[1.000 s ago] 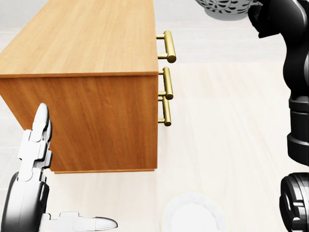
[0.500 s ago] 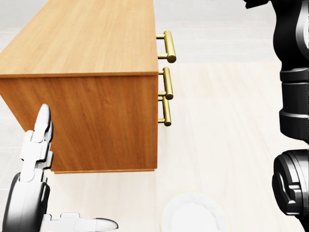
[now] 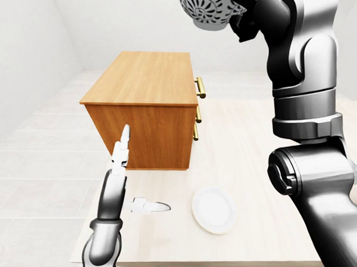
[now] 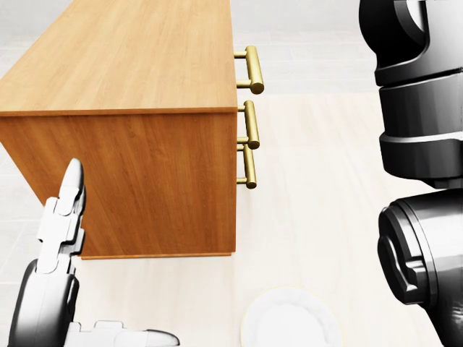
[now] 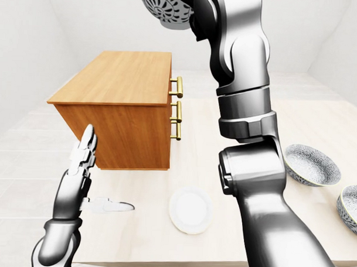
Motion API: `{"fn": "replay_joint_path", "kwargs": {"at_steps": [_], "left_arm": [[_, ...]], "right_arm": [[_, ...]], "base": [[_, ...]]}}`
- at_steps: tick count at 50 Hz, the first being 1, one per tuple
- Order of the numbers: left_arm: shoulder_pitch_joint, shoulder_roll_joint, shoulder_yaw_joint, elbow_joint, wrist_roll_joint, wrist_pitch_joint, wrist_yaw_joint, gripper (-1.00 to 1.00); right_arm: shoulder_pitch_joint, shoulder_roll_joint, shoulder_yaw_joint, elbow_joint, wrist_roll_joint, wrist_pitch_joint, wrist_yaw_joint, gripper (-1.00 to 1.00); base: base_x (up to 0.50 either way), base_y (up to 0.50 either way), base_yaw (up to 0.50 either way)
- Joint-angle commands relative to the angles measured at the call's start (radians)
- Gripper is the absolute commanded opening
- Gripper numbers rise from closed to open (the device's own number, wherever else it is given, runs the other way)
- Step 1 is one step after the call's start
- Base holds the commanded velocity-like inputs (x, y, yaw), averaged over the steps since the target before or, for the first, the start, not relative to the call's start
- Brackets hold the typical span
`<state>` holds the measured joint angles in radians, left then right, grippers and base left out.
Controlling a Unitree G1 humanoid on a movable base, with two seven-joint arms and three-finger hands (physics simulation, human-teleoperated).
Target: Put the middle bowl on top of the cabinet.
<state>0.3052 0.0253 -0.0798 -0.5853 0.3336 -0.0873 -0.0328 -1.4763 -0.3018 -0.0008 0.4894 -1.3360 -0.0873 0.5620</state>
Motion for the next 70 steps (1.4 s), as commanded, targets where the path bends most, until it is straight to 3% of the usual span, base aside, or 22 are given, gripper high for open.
{"fn": "replay_joint_path", "kwargs": {"at_steps": [1,10,18,22,48,70], "left_arm": [[0.004,0.005,-0.006,0.011,0.006,0.000,-0.003,1.00],[0.005,0.004,-0.008,0.012,0.003,0.000,-0.010,1.00],[0.008,0.006,-0.012,0.012,0.011,0.000,-0.009,1.00],[-0.002,0.001,0.004,-0.001,-0.041,0.000,-0.016,1.00],[0.006,0.003,-0.004,0.009,0.000,0.000,-0.008,1.00],[0.002,0.004,-0.002,0.017,0.001,0.000,-0.011,1.00]], "right_arm": [[-0.053,0.052,-0.002,0.026,0.081,0.000,-0.042,-1.00],[-0.123,0.090,-0.005,0.114,0.141,0.000,-0.092,-1.00],[-0.121,0.118,0.023,0.147,0.167,0.000,-0.121,-1.00],[-0.112,0.137,0.041,0.168,0.162,0.000,-0.132,-1.00],[-0.121,0.214,0.065,0.231,0.164,0.000,-0.167,-1.00],[-0.042,0.257,0.081,0.315,0.195,0.000,-0.219,-1.00]], "base": [[0.00,0.00,0.00],[0.00,0.00,0.00],[0.00,0.00,0.00],[0.00,0.00,0.00],[0.00,0.00,0.00],[0.00,0.00,0.00]]}}
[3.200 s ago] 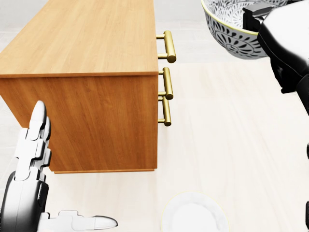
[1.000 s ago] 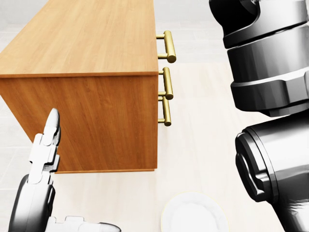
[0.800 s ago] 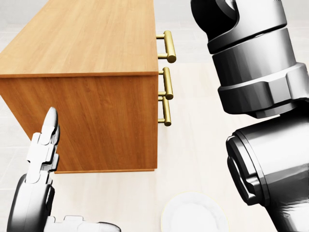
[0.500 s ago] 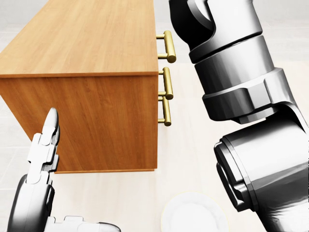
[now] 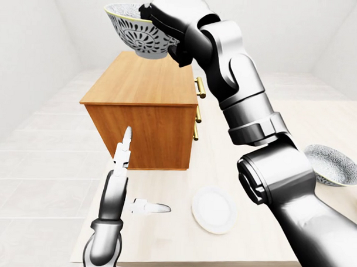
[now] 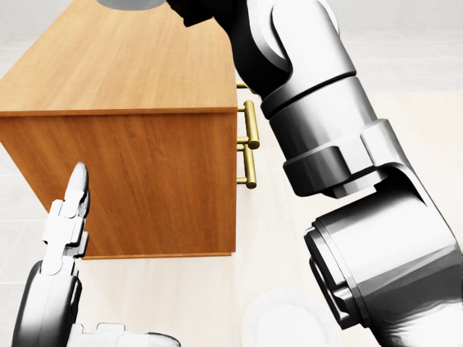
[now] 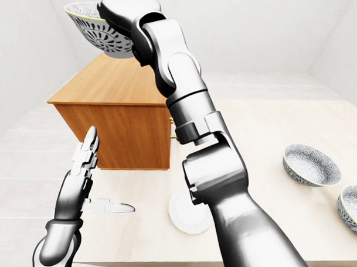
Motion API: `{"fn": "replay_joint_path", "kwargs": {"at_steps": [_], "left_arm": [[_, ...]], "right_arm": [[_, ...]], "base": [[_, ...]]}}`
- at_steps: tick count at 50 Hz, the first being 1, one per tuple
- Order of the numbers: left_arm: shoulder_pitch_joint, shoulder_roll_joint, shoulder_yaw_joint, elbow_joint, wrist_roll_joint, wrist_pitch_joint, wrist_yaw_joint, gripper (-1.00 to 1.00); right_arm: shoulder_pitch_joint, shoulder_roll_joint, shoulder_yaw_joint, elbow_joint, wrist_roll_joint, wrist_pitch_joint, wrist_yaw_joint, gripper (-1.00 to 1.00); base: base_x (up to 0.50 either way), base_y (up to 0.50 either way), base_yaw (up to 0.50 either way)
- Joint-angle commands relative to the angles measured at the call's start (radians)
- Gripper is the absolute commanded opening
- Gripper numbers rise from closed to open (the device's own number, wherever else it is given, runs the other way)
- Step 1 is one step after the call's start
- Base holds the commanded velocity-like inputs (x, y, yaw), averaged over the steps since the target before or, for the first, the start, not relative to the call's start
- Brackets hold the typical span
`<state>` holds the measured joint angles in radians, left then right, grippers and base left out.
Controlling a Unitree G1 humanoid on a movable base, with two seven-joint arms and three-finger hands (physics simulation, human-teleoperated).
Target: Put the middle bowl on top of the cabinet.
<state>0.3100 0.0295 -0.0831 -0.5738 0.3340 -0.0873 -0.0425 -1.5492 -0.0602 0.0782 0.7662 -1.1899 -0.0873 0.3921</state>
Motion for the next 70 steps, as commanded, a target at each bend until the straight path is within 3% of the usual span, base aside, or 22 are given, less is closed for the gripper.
{"fn": "replay_joint_path", "kwargs": {"at_steps": [1,70], "left_arm": [[-0.002,0.000,0.002,0.005,0.001,0.000,-0.001,1.00],[0.005,-0.002,0.004,-0.002,-0.002,0.000,-0.007,1.00]], "right_arm": [[0.031,0.016,0.003,0.039,0.048,0.000,-0.050,-1.00],[0.152,0.053,0.027,0.027,-0.043,0.000,-0.066,-1.00]], "base": [[0.00,0.00,0.00],[0.00,0.00,0.00]]}}
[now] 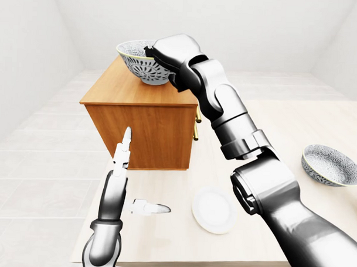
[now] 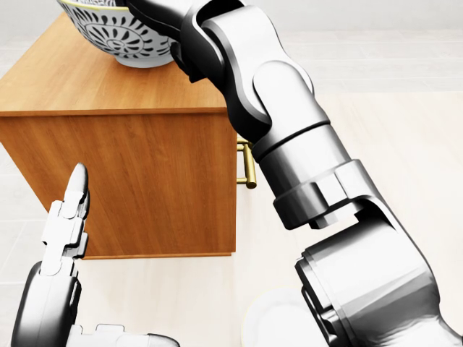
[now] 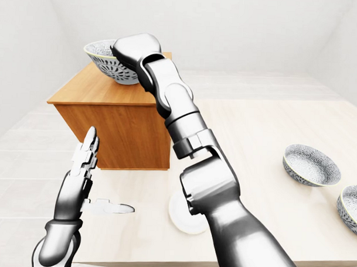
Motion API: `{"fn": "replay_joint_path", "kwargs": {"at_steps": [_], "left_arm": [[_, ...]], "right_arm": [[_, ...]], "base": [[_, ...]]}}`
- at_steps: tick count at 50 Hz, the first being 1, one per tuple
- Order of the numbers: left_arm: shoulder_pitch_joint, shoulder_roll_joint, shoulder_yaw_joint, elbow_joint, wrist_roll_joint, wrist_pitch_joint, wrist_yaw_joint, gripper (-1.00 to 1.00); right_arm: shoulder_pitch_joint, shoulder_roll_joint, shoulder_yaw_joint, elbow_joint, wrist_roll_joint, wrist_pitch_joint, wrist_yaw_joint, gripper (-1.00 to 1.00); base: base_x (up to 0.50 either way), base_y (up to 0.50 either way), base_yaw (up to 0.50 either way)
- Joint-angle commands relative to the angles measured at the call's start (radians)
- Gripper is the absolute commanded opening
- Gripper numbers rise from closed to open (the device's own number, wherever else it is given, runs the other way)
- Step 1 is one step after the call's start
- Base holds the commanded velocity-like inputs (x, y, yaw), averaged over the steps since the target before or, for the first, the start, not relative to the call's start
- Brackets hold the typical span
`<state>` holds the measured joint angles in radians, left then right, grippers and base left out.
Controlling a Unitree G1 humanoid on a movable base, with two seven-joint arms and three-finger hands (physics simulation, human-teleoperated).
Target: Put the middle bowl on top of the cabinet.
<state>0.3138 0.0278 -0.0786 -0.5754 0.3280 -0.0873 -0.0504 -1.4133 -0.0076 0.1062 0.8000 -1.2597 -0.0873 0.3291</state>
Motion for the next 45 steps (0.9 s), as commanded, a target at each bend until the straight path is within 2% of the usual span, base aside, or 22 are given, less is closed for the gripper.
{"fn": "replay_joint_path", "kwargs": {"at_steps": [1,2,5,8,14,15,16,18,21,33,37,45], "left_arm": [[0.001,0.000,-0.001,-0.002,0.004,0.000,0.001,1.00],[0.002,0.000,-0.002,-0.003,0.005,0.000,0.000,1.00],[0.001,0.000,-0.002,-0.003,0.005,0.000,0.000,1.00],[-0.001,0.001,-0.002,-0.001,0.004,0.000,-0.001,1.00],[0.004,0.001,-0.004,-0.007,0.005,0.000,-0.003,1.00],[0.004,0.001,-0.004,-0.007,0.007,0.000,-0.002,1.00],[0.005,0.001,-0.004,-0.007,0.009,0.000,-0.002,1.00],[0.005,0.002,-0.004,-0.004,0.012,0.000,-0.001,1.00],[0.005,0.002,-0.005,-0.004,0.013,0.000,-0.002,1.00],[0.001,0.001,-0.002,0.009,0.027,0.000,0.005,1.00],[-0.003,0.001,-0.001,0.018,0.031,0.000,0.008,1.00],[-0.001,0.000,-0.003,0.016,0.035,0.000,0.008,1.00]], "right_arm": [[0.020,0.001,0.001,-0.010,0.024,0.000,-0.003,-0.97],[0.019,0.001,-0.001,-0.011,0.025,0.000,-0.001,-0.36],[0.020,0.003,-0.005,-0.019,0.031,0.000,0.002,0.12],[0.018,0.003,-0.006,-0.020,0.033,0.000,0.003,0.37],[0.018,0.004,-0.009,-0.030,0.041,0.000,0.008,0.55],[0.019,0.005,-0.010,-0.032,0.043,0.000,0.009,0.63],[0.022,0.005,-0.010,-0.031,0.044,0.000,0.008,0.80],[0.019,0.005,-0.010,-0.032,0.046,0.000,0.010,0.91],[0.020,0.005,-0.008,-0.034,0.048,0.000,0.011,1.00],[-0.010,-0.001,-0.017,-0.096,0.068,0.000,0.058,1.00],[-0.048,-0.032,-0.036,-0.140,0.082,0.000,0.098,1.00],[-0.078,-0.121,-0.073,-0.308,0.115,0.000,0.241,1.00]], "base": [[0.00,0.00,0.00],[0.01,0.00,0.00],[0.00,0.00,0.00],[0.00,0.00,0.00],[0.00,0.00,0.00],[0.00,0.00,0.00],[0.00,0.00,0.00],[0.00,0.00,0.00],[0.00,0.00,0.00],[0.00,0.00,0.00],[0.00,0.00,0.00],[0.00,0.00,0.00]]}}
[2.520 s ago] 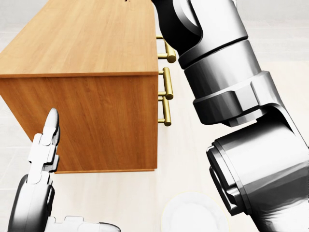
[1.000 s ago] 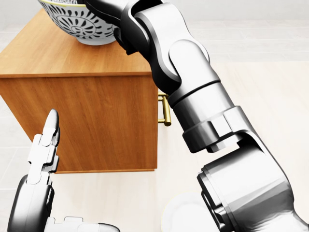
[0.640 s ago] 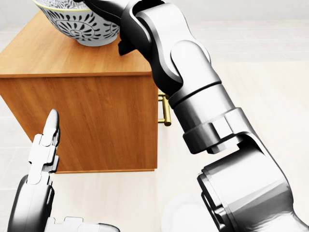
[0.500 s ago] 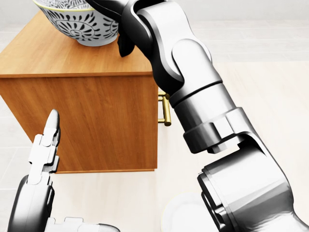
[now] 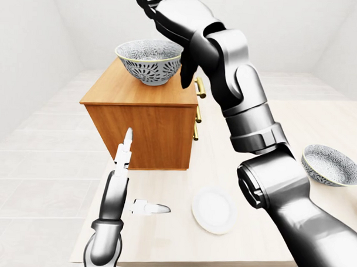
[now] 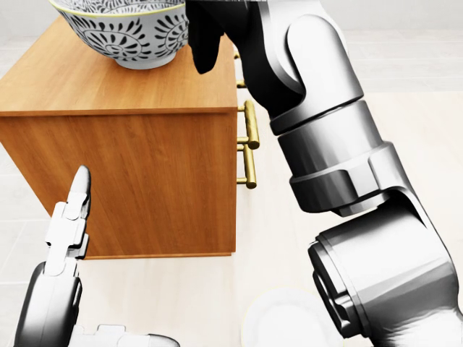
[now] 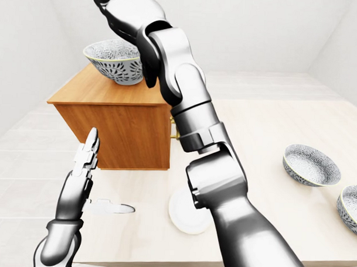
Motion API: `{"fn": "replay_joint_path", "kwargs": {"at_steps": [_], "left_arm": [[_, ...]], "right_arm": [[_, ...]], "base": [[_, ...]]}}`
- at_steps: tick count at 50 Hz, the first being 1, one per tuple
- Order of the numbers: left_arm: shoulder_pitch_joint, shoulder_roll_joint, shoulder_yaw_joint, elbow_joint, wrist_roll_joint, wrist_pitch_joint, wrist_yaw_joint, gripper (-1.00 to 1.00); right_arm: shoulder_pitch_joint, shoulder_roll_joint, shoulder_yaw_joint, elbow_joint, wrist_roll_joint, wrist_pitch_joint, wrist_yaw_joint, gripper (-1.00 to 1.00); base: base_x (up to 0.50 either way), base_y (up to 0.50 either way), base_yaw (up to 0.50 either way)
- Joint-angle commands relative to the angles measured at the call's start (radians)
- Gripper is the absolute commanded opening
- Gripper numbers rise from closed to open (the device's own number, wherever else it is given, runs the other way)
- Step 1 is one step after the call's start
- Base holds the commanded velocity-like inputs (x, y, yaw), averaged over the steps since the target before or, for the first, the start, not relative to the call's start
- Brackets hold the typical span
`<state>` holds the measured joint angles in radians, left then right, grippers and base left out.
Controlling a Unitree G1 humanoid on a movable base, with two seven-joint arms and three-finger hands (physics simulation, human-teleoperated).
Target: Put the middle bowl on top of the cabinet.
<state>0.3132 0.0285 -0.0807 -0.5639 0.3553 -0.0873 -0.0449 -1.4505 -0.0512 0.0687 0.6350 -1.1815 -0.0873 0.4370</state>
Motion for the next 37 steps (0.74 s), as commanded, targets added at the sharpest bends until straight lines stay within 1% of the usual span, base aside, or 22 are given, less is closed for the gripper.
{"fn": "replay_joint_path", "kwargs": {"at_steps": [1,4,6,14,21,26,28,33,37], "left_arm": [[0.000,-0.001,-0.001,0.002,0.008,0.000,0.002,1.00],[-0.004,-0.003,0.008,0.002,0.020,0.000,0.012,1.00],[-0.008,-0.002,0.009,0.008,0.011,0.000,0.010,1.00],[-0.003,-0.002,0.004,0.005,0.016,0.000,0.010,1.00],[-0.002,-0.004,0.001,0.004,0.024,0.000,0.013,1.00],[-0.007,-0.002,0.004,0.014,0.033,0.000,0.019,1.00],[-0.006,-0.002,0.004,0.013,0.034,0.000,0.020,1.00],[-0.005,-0.001,0.003,0.013,0.035,0.000,0.020,1.00],[-0.005,-0.002,0.001,0.015,0.041,0.000,0.022,1.00]], "right_arm": [[-0.042,-0.083,-0.037,-0.148,0.039,0.000,0.137,1.00],[-0.051,-0.114,-0.044,-0.166,0.037,0.000,0.152,1.00],[-0.045,-0.132,-0.051,-0.184,0.040,0.000,0.165,1.00],[0.002,-0.183,-0.067,-0.309,0.054,0.000,0.261,1.00],[0.037,-0.256,-0.101,-0.421,0.060,0.000,0.261,1.00],[0.046,-0.292,-0.110,-0.491,0.068,0.000,0.261,1.00],[0.059,-0.299,-0.102,-0.520,0.066,0.000,0.261,1.00],[0.059,-0.319,-0.141,-0.572,0.079,0.000,0.261,1.00],[0.073,-0.345,-0.145,-0.652,0.109,0.000,0.261,1.00]], "base": [[0.00,0.00,0.00],[0.00,0.00,0.00],[0.00,0.00,0.00],[0.00,0.00,0.00],[0.00,0.00,0.00],[0.00,0.00,0.00],[0.00,0.00,0.00],[0.00,0.00,0.00],[0.00,0.00,0.00]]}}
